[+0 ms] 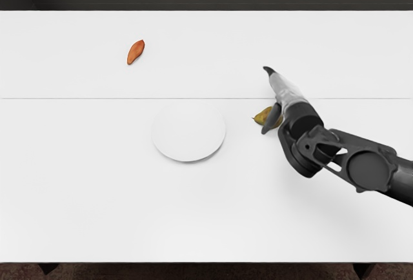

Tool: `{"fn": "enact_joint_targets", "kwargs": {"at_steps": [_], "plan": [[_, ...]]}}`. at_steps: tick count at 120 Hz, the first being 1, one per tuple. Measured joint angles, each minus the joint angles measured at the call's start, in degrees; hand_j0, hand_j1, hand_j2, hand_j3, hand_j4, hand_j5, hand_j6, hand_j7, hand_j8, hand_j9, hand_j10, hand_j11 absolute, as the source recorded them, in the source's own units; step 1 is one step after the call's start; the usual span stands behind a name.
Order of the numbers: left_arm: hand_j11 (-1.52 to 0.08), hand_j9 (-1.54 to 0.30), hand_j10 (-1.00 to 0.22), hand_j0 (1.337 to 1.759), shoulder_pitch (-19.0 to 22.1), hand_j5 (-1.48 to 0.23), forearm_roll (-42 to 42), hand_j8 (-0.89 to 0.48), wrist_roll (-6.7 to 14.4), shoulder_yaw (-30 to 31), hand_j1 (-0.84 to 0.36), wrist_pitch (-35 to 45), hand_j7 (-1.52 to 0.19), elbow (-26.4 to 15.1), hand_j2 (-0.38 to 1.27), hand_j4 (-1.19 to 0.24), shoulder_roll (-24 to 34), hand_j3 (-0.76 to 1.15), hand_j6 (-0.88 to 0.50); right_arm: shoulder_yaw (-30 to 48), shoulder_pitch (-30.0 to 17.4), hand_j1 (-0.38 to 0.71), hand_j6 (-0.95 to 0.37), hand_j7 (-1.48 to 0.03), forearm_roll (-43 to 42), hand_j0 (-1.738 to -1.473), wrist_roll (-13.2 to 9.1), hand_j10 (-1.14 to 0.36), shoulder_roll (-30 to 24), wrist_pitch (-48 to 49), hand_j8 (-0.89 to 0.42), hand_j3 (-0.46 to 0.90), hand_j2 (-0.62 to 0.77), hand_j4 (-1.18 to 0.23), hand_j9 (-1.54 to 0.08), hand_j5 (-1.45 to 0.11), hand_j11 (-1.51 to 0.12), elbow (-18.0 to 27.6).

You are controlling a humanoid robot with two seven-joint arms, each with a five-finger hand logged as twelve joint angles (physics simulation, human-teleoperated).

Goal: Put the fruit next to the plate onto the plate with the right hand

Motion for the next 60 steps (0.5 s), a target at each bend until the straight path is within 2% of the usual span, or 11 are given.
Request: {"fn": "enact_joint_targets", "kwargs": {"at_steps": [32,60], "plan": [[0.0,0.0,0.0,1.658,0.0,0.0,0.0,0.0,0.0,0.0,0.35,0.0,0.0,0.0,0.0,0.0,0.0,0.0,0.0,-0.71,0.13,-0.13,-0.19,-0.25,0.01,-1.658,0.01,-0.19,-0.67,-2.26,-0.19,0.0,-0.01,-0.19,-0.25,-0.25,-0.25,0.24],[0.0,0.0,0.0,1.658,0.0,0.0,0.0,0.0,0.0,0.0,0.35,0.0,0.0,0.0,0.0,0.0,0.0,0.0,0.0,-0.91,-0.35,-0.08,-0.24,-0.31,0.11,-1.658,0.01,-0.23,-1.58,-2.64,-0.24,0.0,-0.03,-0.24,-0.31,-0.31,-0.31,0.43]]}}
